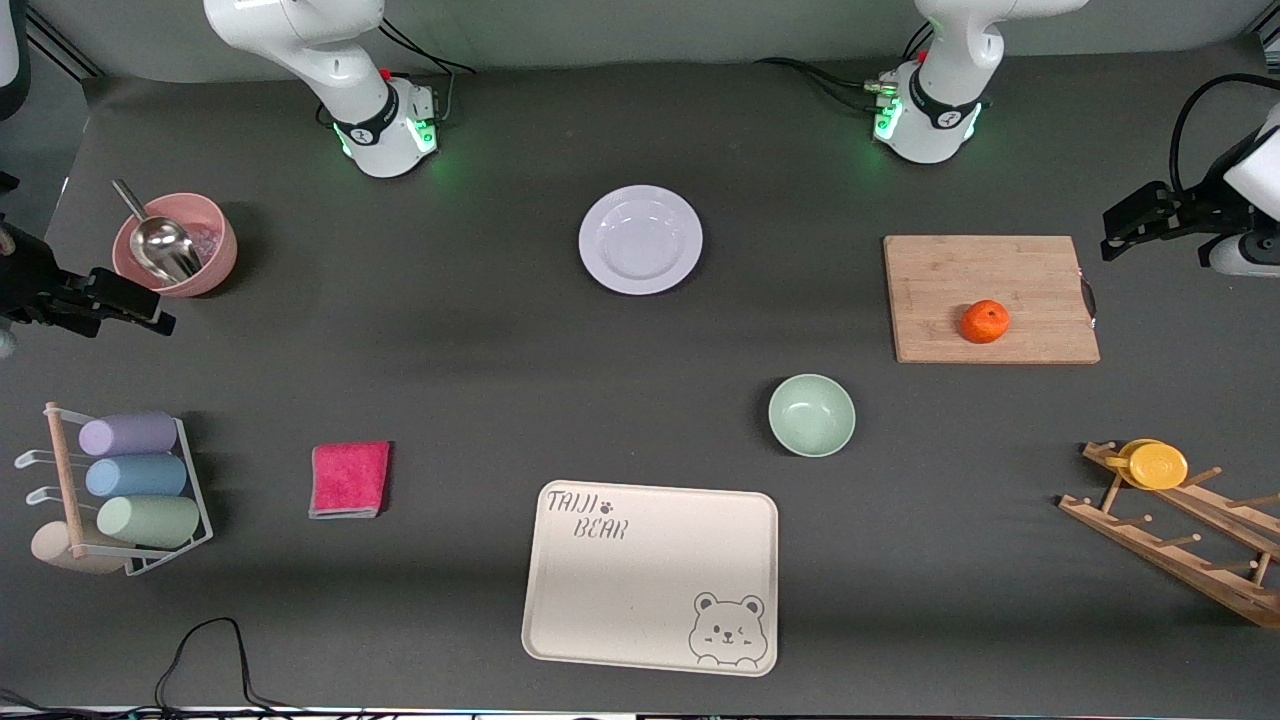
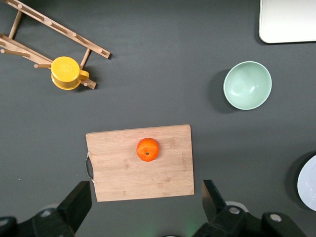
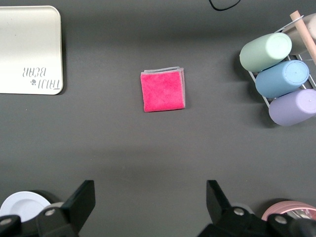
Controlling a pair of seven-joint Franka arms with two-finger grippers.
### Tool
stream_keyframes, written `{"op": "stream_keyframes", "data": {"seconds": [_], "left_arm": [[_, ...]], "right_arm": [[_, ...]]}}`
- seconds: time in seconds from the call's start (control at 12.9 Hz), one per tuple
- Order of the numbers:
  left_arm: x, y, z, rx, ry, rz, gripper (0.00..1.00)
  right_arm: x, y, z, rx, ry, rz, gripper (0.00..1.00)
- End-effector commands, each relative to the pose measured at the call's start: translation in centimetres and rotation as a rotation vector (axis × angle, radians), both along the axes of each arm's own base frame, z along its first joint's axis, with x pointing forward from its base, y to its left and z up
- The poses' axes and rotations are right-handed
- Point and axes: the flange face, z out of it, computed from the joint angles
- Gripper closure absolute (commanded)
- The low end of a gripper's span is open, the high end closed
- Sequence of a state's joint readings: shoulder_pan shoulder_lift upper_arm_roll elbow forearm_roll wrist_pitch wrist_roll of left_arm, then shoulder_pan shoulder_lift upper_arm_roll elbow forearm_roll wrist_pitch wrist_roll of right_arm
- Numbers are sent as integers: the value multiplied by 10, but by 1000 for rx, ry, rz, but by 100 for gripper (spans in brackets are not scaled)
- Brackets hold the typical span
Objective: Place orange and plate with both arms
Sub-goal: 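Reach the left gripper down and grasp the orange on the cutting board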
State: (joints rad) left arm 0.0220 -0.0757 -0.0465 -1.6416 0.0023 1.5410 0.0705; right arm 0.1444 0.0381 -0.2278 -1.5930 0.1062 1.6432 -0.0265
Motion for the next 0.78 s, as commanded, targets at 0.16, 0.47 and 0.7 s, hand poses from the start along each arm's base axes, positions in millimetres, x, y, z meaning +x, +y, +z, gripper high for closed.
{"op": "stream_keyframes", "data": {"seconds": [0.16, 0.47, 0.7], "left_arm": [[0, 0, 4, 18, 7, 10, 0], [-9, -1, -51, 23, 172, 25, 0], [-34, 9, -144, 26, 101, 76, 0]], "right_arm": [[3, 2, -4, 2, 15, 26, 0], [3, 1, -3, 2, 9, 24, 0], [0, 8, 12, 0, -8, 33, 0]]}}
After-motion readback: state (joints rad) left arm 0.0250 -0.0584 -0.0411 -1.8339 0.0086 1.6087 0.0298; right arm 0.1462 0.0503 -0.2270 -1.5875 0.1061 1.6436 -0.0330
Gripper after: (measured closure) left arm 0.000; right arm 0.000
